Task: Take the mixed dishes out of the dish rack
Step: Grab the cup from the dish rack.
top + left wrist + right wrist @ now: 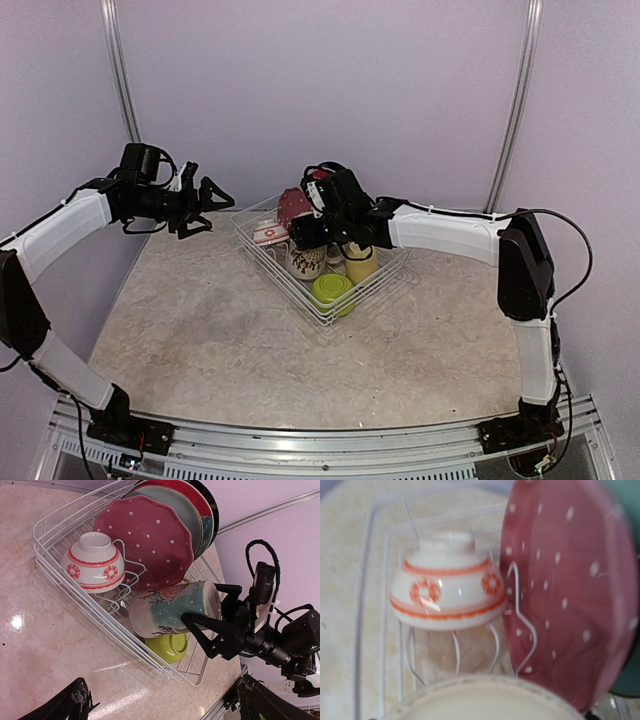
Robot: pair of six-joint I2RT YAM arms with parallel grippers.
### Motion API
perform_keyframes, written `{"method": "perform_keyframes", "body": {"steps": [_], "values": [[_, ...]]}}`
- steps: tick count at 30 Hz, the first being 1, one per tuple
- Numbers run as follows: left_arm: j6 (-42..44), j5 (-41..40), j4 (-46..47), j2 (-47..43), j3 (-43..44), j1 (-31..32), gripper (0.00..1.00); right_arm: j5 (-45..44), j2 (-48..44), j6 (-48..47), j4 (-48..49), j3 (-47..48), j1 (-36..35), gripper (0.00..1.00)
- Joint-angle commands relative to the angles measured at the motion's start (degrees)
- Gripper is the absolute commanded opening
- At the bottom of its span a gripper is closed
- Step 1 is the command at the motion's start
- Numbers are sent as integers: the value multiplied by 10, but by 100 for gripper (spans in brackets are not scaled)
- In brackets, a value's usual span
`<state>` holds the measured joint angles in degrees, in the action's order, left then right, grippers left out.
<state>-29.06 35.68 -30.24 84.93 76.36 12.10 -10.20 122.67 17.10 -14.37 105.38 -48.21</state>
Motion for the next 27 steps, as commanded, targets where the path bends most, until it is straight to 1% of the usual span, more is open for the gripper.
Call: {"method": "perform_keyframes", "body": {"steps": [1, 4, 8, 10, 13, 16, 19, 22, 27], "values": [[6, 0, -7, 4, 15, 4, 99, -35, -82, 35, 106, -21, 2, 0], [4, 3, -6, 3, 15, 5, 99, -28, -94, 68, 120, -40, 11, 0], [-8, 23, 2, 6, 13, 5, 99, 34, -120, 146, 174, -90, 38, 0], [-19, 43, 11, 10, 9, 5, 99, 78, -132, 186, 213, -120, 53, 0], [-48, 79, 38, 22, -4, 6, 99, 129, -141, 238, 247, -146, 69, 0], [-106, 126, 98, 36, -31, 7, 99, 157, -150, 276, 281, -170, 79, 0], [-190, 166, 179, 48, -64, 15, 99, 177, -155, 312, 309, -188, 86, 0], [-280, 166, 254, 64, -89, 28, 97, 212, -157, 357, 357, -211, 96, 0], [-353, 134, 346, 84, -115, 61, 93, 244, -160, 408, 412, -244, 106, 0]]}}
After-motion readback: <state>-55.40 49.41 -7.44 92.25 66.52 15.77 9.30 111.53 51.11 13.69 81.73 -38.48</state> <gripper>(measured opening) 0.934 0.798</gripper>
